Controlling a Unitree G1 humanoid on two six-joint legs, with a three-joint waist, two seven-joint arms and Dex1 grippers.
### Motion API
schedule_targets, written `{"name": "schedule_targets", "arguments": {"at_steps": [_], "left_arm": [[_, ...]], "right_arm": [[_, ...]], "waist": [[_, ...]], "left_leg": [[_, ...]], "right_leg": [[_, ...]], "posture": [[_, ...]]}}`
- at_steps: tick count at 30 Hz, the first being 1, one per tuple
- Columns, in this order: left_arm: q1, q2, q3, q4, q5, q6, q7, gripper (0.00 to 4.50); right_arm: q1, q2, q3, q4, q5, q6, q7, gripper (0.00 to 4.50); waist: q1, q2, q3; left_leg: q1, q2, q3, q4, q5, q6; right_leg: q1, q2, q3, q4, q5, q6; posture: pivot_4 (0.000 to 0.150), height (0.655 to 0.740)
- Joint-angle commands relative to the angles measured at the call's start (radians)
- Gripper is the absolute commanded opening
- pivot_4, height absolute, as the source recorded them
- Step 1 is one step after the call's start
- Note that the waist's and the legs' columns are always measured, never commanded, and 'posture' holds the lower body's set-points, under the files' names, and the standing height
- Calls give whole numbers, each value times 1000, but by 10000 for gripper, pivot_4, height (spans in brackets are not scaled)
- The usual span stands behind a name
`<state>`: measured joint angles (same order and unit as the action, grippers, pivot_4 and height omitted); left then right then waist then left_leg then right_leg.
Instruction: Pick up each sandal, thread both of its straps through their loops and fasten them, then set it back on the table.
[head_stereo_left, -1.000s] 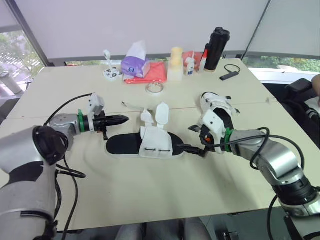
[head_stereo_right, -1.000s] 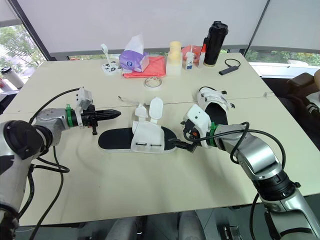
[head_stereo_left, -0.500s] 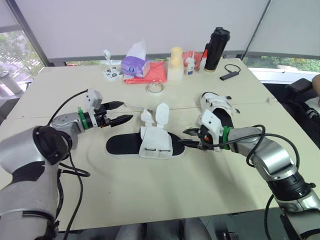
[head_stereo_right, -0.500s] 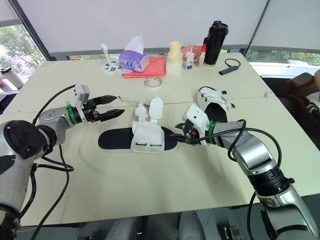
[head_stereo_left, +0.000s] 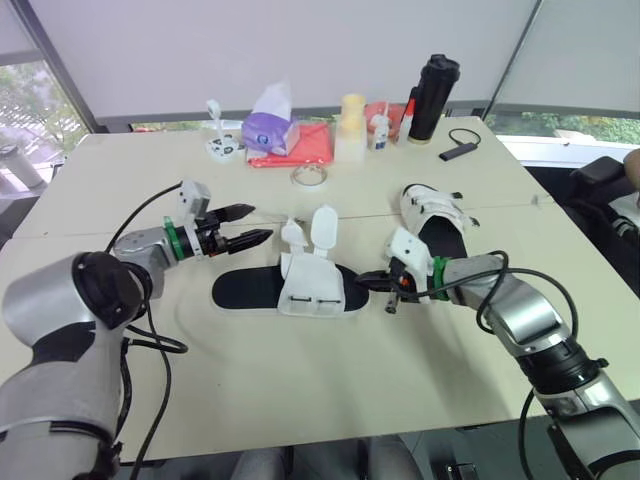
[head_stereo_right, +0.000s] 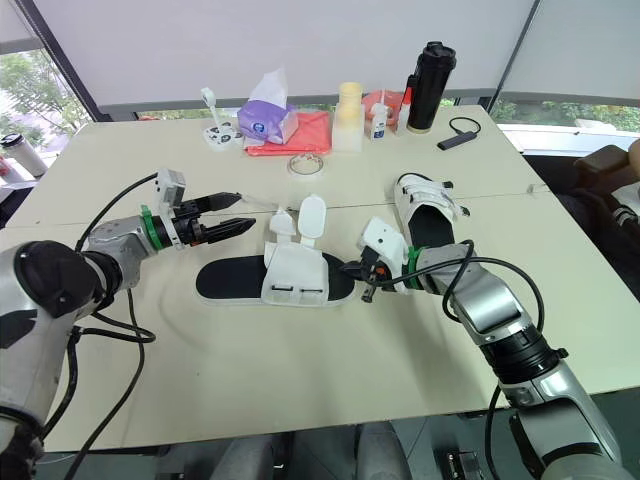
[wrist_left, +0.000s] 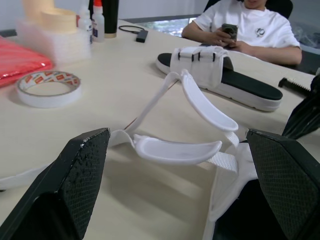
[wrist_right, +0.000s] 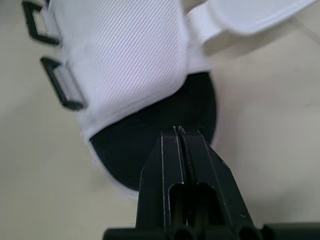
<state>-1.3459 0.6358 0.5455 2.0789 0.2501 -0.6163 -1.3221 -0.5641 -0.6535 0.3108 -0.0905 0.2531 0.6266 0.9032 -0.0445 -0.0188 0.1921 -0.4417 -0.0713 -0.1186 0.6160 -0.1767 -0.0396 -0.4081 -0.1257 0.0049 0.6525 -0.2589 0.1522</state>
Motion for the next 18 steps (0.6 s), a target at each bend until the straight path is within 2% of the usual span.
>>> {"name": "schedule_targets", "arguments": {"at_steps": [1,18], "left_arm": [[-14,13,24,16,-20,-9,-1,45000],[1,-12,29,16,-7,-85,25,45000]], "right_arm": [[-28,0,25,17,-54,-81,33,144],[-49,134,39,176,-91,-223,147,144]], "waist": [[0,0,0],[-2,0,0]], "left_leg": [[0,0,0,0,0,0],[1,0,0,0,0,0]], "right_leg": [[0,0,0,0,0,0],[0,0,0,0,0,0]], "posture": [[1500,7400],[1500,7400]]}}
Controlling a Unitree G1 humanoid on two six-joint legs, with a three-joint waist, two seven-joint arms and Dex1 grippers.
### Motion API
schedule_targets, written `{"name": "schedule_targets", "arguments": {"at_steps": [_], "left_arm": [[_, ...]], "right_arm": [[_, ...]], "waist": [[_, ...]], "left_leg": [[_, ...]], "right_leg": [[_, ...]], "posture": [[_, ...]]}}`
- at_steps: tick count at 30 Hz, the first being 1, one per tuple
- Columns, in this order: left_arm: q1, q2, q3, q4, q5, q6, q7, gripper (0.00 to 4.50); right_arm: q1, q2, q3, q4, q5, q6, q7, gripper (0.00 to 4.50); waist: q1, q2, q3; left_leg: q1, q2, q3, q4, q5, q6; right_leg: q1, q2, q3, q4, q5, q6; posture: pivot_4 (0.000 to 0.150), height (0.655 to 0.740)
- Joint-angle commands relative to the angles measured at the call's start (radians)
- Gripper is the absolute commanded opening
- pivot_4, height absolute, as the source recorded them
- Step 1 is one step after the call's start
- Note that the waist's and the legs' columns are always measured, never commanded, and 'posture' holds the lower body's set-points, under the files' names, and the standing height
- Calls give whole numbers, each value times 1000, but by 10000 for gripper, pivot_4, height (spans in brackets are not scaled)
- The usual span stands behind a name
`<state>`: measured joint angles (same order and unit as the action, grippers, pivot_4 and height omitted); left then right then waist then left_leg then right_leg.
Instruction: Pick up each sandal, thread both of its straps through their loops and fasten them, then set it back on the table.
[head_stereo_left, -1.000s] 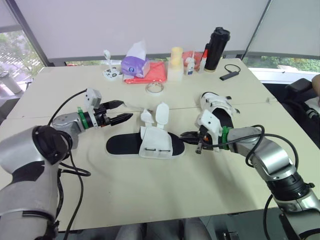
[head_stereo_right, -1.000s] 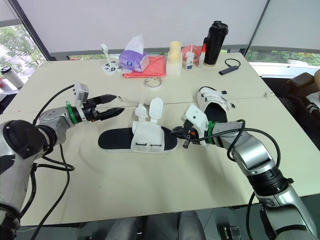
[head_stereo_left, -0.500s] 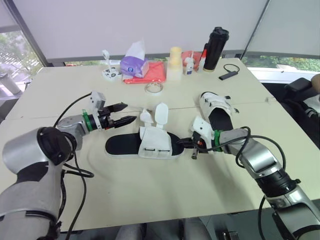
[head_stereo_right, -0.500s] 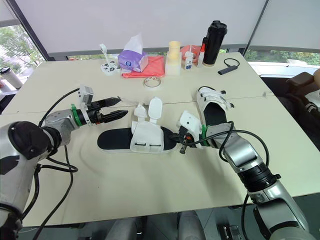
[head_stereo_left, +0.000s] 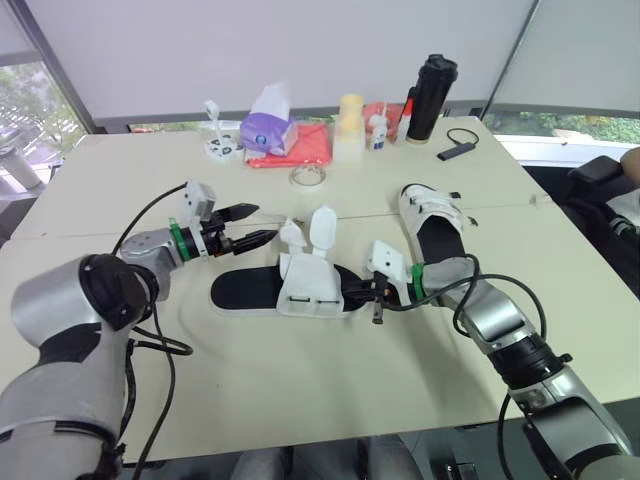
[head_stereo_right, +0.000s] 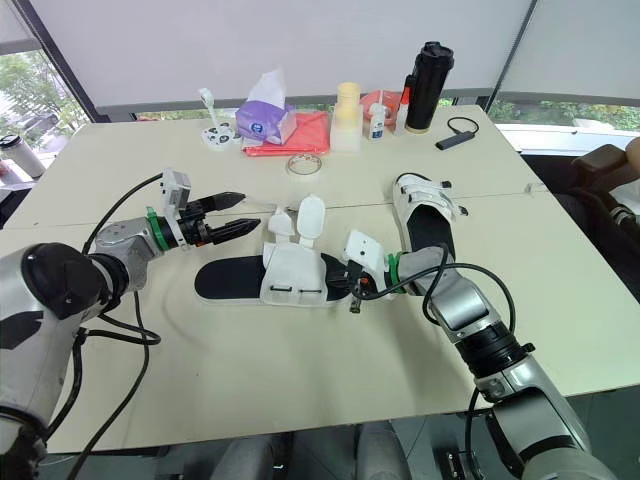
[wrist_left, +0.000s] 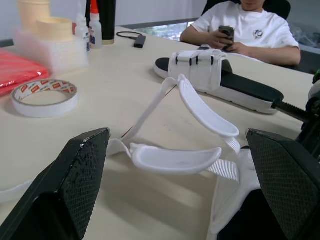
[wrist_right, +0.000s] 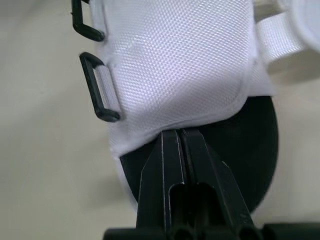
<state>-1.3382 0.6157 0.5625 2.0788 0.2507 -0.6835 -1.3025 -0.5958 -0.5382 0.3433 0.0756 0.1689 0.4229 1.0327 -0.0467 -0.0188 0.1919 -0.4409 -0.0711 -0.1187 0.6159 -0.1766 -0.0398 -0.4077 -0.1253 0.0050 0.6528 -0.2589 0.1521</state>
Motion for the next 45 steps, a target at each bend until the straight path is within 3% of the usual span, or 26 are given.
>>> {"name": "schedule_targets", "arguments": {"at_steps": [1,11,15,21,24,30,37,45], "left_arm": [[-6,8,13,16,-8,-19,6,45000],[2,-8,2,16,-5,-37,58,45000],[-7,-17,-41,16,31,-142,110,45000],[5,-6,-152,16,98,-331,223,45000],[6,-6,-139,16,81,-322,240,45000],[-6,-11,-68,16,12,-90,182,45000],[-79,4,-57,16,-77,429,149,45000],[-130,-14,-49,14,-165,876,148,45000]], "right_arm": [[-17,24,9,20,-11,-24,18,144],[1,59,57,125,-98,-82,26,144],[-2,69,60,145,-120,-100,26,144],[7,83,57,127,-125,-79,25,144],[12,80,54,123,-125,-75,26,144],[24,71,53,111,-129,-67,35,144],[10,78,43,101,-138,-56,19,144],[20,84,38,79,-141,-38,-7,144]], "waist": [[0,0,0],[-1,0,-1],[-1,0,-1],[-2,-1,-2],[-1,-1,-2],[-1,0,-2],[-1,0,-2],[-13,-1,-2]], "left_leg": [[0,0,0,0,0,0],[7,1,0,-1,0,0],[16,1,0,-3,0,0],[17,1,0,-3,0,0],[17,1,0,-3,0,0],[17,1,0,-3,0,0],[17,1,0,-3,0,0],[17,1,0,-4,0,0]], "right_leg": [[0,0,0,0,0,0],[6,1,0,0,0,0],[14,1,0,0,0,0],[14,1,1,0,0,0],[14,1,1,0,0,0],[15,1,1,0,0,0],[15,1,1,0,-1,0],[15,1,1,0,-3,5]], "posture": [[1500,7400],[1500,7400],[1500,7400],[1500,7400],[1500,7400],[1500,7400],[1500,7400],[1500,7400]]}}
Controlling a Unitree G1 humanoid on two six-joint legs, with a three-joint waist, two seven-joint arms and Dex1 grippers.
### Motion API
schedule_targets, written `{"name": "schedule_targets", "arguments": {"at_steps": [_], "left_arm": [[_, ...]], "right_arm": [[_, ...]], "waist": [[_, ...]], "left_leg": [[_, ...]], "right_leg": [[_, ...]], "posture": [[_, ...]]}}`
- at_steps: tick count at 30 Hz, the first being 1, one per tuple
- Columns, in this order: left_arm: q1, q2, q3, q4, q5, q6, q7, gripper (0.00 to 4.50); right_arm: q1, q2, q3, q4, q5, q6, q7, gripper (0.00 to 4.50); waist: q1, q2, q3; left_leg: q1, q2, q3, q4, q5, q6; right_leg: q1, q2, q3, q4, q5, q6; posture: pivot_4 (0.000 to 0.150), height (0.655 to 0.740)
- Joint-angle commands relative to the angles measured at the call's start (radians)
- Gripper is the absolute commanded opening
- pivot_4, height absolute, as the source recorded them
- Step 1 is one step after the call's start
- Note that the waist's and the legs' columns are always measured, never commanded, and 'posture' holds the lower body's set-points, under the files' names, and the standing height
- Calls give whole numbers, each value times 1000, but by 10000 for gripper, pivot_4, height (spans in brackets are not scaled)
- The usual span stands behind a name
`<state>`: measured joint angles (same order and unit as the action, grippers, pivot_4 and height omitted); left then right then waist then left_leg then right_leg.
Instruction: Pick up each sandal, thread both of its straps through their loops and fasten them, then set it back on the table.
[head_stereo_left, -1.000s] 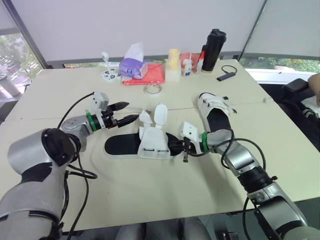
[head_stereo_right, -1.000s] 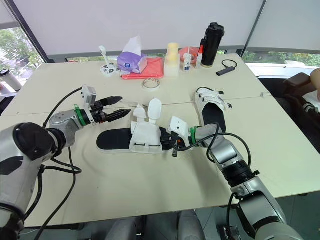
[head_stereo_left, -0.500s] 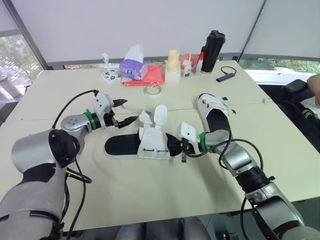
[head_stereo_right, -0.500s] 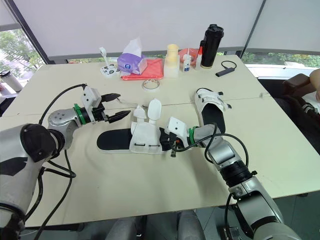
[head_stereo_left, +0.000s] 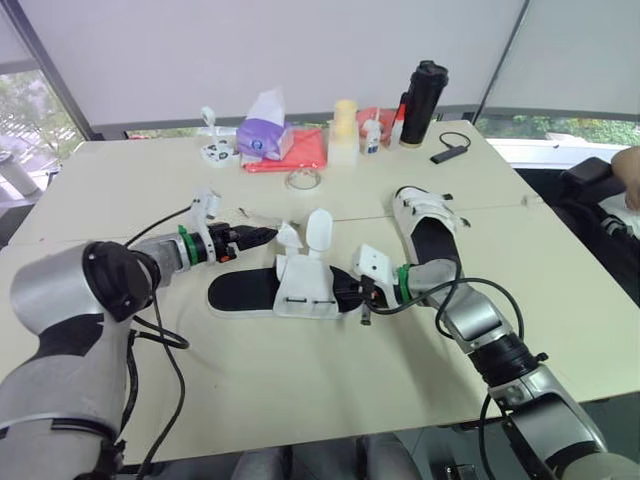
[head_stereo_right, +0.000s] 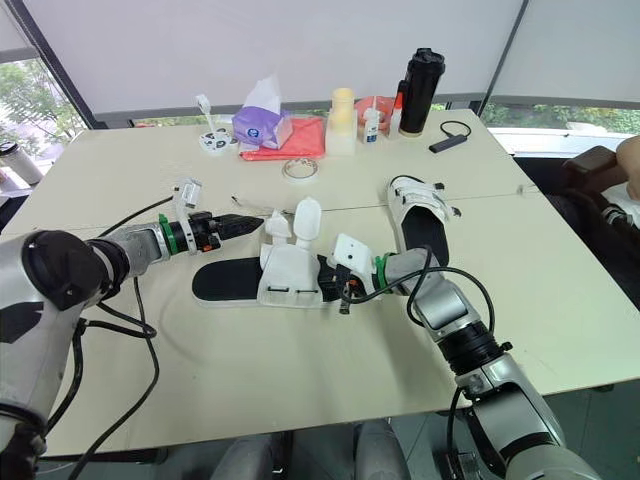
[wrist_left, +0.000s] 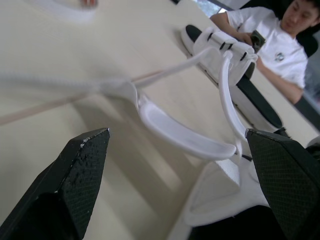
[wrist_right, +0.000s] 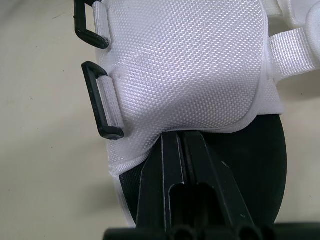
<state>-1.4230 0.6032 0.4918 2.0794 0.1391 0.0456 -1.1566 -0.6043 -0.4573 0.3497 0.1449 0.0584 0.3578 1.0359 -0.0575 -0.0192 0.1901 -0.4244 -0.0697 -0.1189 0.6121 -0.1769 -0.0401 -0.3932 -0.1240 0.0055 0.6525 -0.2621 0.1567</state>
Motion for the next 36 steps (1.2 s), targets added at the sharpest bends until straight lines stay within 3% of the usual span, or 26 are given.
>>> {"name": "schedule_targets", "arguments": {"at_steps": [1,10,14,20,26,36], "left_arm": [[-46,-9,29,6,-73,214,15,45000],[66,-137,48,-325,-238,542,116,45000],[160,-237,94,-558,-363,643,256,45000],[280,-307,113,-822,-483,735,389,45000],[342,-358,154,-956,-597,732,495,45000],[374,-392,155,-1077,-729,771,503,45000]], "right_arm": [[32,1,31,6,-31,29,-14,144],[53,-8,23,-25,-27,46,-28,144],[62,-14,20,-44,-28,57,-36,144],[65,-16,17,-57,-28,68,-41,144],[63,-16,17,-56,-28,70,-43,144],[61,-13,15,-52,-30,69,-48,144]], "waist": [[-3,0,0],[-10,0,0],[-6,0,0],[-1,0,0],[10,0,0],[12,0,0]], "left_leg": [[0,0,0,0,0,0],[0,0,-1,0,0,0],[0,0,-1,0,0,0],[0,0,-2,0,0,0],[0,0,-2,0,0,-1],[0,0,-1,0,0,-1]], "right_leg": [[0,0,0,0,0,0],[0,0,0,0,1,-1],[1,0,0,-1,2,-4],[1,0,0,-2,3,-4],[1,0,0,-2,3,-5],[1,0,0,-3,3,-6]], "posture": [[1500,7400],[1500,7400],[1500,7400],[1500,7400],[1500,7400],[1500,7400]]}}
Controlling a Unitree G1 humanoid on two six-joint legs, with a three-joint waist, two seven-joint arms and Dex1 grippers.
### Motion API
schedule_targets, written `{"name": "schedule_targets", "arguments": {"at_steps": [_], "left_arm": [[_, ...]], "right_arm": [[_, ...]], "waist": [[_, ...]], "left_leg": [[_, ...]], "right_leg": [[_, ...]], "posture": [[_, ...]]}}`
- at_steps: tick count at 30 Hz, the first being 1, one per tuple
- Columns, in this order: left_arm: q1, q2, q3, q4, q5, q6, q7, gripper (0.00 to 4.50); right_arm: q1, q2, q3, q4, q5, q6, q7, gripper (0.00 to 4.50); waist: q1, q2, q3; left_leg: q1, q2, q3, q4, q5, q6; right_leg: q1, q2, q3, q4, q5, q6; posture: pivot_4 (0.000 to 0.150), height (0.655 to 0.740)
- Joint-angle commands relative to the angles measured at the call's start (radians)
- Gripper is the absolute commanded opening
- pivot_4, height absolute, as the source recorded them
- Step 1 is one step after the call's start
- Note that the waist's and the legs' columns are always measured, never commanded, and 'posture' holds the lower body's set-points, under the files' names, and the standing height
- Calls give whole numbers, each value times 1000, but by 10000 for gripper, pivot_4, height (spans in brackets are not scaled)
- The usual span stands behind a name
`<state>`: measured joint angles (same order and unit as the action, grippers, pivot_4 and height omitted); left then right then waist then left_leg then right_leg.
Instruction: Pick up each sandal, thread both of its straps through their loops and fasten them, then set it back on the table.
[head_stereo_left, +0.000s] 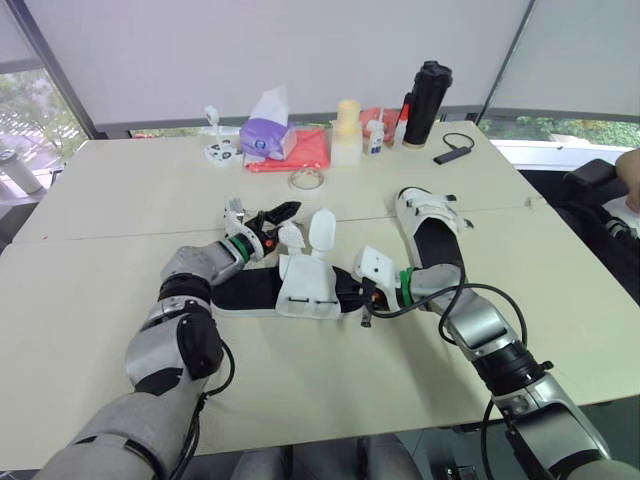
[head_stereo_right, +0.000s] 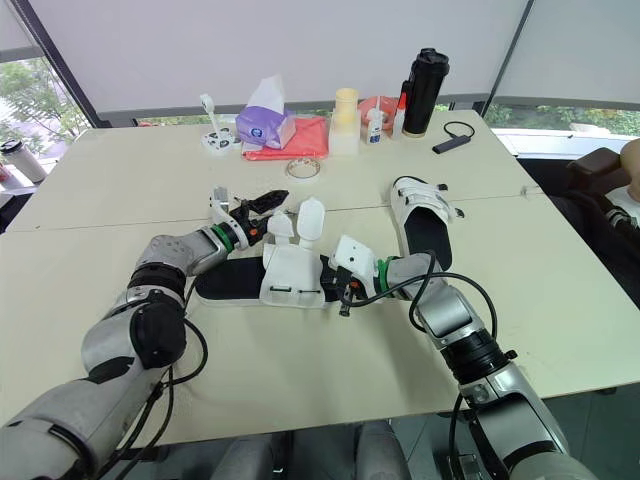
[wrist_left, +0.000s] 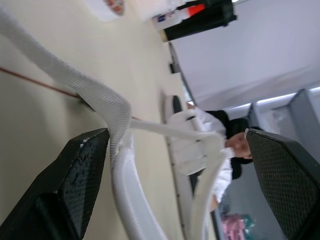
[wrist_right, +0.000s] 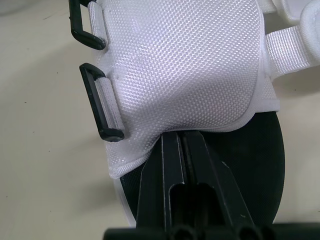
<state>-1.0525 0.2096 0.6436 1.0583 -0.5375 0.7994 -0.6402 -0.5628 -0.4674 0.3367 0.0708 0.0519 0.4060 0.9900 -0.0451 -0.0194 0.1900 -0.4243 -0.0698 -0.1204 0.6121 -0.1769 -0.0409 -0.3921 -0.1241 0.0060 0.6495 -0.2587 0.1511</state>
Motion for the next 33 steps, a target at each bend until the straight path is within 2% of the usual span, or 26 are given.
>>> {"name": "schedule_targets", "arguments": {"at_steps": [1,15,27,33], "left_arm": [[8,2,-2,-71,-64,26,-27,45000],[76,-6,-37,-285,-209,97,-130,45000],[114,-6,-58,-395,-305,133,-168,45000],[128,1,-86,-419,-313,135,-169,45000]], "right_arm": [[20,-3,29,22,-23,22,-3,144],[17,-4,26,29,-26,16,-8,144],[17,-6,22,28,-27,16,-10,144],[17,-6,21,28,-28,16,-11,144]], "waist": [[0,0,0],[0,0,0],[0,0,0],[1,0,0]], "left_leg": [[0,0,0,0,0,0],[0,0,0,0,0,0],[0,0,0,0,0,0],[0,0,0,-1,0,0]], "right_leg": [[0,0,0,0,0,0],[0,0,0,-1,0,0],[0,0,0,-2,0,-1],[0,0,0,-2,0,-1]], "posture": [[1500,7400],[1500,7400],[1500,7400],[1500,7400]]}}
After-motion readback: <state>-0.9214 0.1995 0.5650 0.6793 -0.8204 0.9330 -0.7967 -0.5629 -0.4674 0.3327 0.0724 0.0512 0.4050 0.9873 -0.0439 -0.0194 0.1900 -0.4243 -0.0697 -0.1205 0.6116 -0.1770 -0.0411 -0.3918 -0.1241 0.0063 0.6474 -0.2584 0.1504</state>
